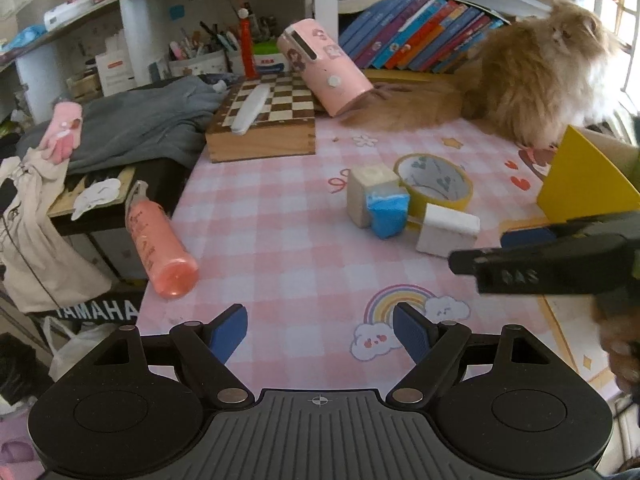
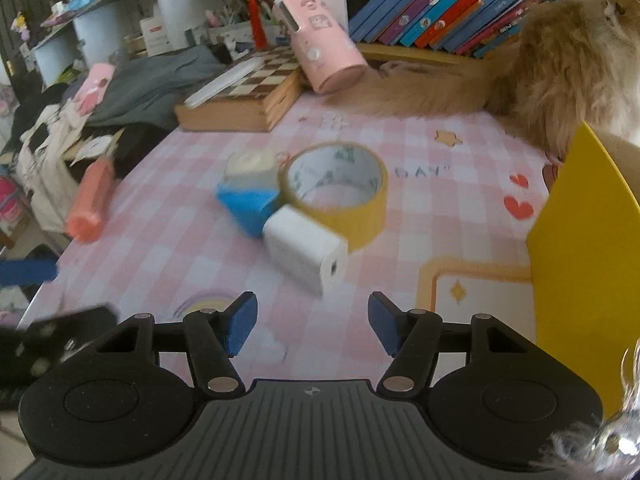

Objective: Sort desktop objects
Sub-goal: 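Move both tools toward the blue-wrapped item and the other white charger, then grasp the blue-wrapped item with the left gripper while the right gripper grasps the white charger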

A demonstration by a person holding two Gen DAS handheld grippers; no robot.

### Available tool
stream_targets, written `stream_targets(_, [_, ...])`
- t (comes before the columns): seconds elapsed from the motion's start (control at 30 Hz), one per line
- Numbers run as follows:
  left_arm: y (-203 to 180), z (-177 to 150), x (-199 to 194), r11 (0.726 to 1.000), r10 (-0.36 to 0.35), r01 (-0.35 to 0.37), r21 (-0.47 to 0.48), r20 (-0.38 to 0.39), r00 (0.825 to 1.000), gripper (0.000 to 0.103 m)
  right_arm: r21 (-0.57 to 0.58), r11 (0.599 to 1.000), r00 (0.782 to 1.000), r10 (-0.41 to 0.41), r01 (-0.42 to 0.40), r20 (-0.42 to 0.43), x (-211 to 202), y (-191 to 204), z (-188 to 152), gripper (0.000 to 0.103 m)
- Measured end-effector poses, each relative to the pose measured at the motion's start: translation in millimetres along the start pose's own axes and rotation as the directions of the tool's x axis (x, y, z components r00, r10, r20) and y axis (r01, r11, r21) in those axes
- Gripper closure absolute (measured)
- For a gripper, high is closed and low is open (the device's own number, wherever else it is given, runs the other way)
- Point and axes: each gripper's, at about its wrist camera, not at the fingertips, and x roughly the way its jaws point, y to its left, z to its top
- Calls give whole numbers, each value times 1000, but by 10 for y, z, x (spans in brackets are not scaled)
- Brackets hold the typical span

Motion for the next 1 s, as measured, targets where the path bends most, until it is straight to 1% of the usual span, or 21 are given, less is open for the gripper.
stream_targets(0.13, [13,28,10,1000,24,-24,-16,-11,1000,21,-30,999,1000,12,-12,-3,182,1,131,43])
stream_targets(0.3, [15,76,41,999,44,-44,-15,-21,999,21,-98,995,1000,26,-27,-16,380,66,198,43])
stream_targets(0.4, [-6,125,74,999,44,-44,-9,-21,999,21,-110,994,1000,17,-19,-12,453,61,206,53])
stream_targets(0.43, [-15,143,89,999,41,-41,-7,-20,999,21,-106,994,1000,22,-22,-8,457,46,202,53])
stream_targets(0.5, [-30,189,130,999,32,-32,-4,-18,999,21,-102,994,999,39,-38,3,437,6,180,54])
stream_targets(0.63, [-105,304,244,1000,11,-11,14,-5,1000,21,-94,995,999,35,-35,4,310,-109,104,54])
stream_targets(0.83, [-285,435,546,997,-57,58,47,-21,998,21,-48,999,999,21,-23,-44,74,-336,-18,54])
stream_targets(1.0, [-384,545,759,994,-108,108,6,-23,994,21,-57,998,998,-3,-1,-60,-4,-395,-121,54])
